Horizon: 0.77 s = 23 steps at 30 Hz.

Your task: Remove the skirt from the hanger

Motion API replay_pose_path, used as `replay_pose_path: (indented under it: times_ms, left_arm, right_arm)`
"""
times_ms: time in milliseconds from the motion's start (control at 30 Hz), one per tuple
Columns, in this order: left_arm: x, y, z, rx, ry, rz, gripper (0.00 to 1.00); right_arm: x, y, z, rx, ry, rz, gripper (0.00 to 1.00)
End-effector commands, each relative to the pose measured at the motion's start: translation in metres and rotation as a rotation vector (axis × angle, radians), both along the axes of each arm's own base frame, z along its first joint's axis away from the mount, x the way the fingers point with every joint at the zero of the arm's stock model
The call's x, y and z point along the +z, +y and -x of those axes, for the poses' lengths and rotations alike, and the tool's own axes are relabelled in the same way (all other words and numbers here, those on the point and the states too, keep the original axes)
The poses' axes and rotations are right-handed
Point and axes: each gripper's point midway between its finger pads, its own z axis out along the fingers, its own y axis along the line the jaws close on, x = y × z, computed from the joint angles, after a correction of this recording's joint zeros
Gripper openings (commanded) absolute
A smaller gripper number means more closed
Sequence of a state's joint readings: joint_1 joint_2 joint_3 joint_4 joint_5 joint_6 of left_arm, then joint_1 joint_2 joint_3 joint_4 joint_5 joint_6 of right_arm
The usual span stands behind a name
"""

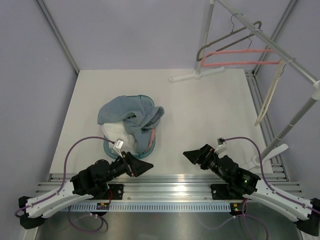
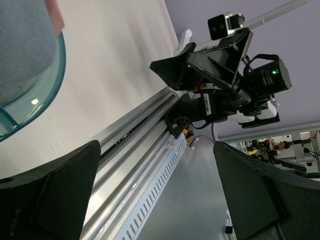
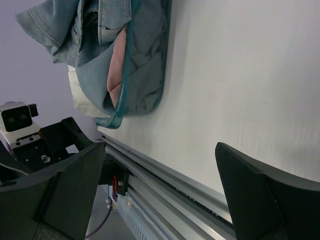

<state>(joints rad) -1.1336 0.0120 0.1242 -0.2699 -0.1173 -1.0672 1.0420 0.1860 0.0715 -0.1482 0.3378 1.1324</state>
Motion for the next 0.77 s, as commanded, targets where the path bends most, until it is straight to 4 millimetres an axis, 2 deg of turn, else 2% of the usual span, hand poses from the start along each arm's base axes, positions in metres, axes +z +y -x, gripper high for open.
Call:
replay_pose_path:
  times_ms: [0,133,267,300,367,433,733]
  left_arm:
    - [0.061,-0.001,0.015,-0.074,-0.113,0.274,0.99]
    - [0.058,-0.006,0.018,-0.104,-0.104,0.309,0.99]
    - [0.047,-0.011,0.018,-0.112,-0.082,0.308,0.99]
    - [0.053,-0.010,0.018,-0.112,-0.089,0.334,0.99]
    - [0.038,-0.015,0.021,-0.139,-0.072,0.315,0.99]
    - [0.039,-0.016,0.023,-0.149,-0.066,0.333,0.99]
    - [0.034,-0.019,0.024,-0.162,-0.055,0.358,0.99]
  right_arm:
    - [0.013,0.007,0.001,0.014,-0.018,-0.098,1.00]
    - [0.006,0.007,0.002,0.015,-0.008,-0.102,0.99]
    - [-0.001,0.006,0.003,0.015,0.005,-0.091,0.99]
    - [-0.002,0.006,0.003,0.016,0.008,-0.089,0.99]
    - [-0.004,0.005,0.004,0.019,0.013,-0.083,0.99]
    - [-0.008,0.005,0.005,0.017,0.022,-0.075,0.99]
    - [-0.004,0.006,0.006,0.032,0.010,-0.080,1.00]
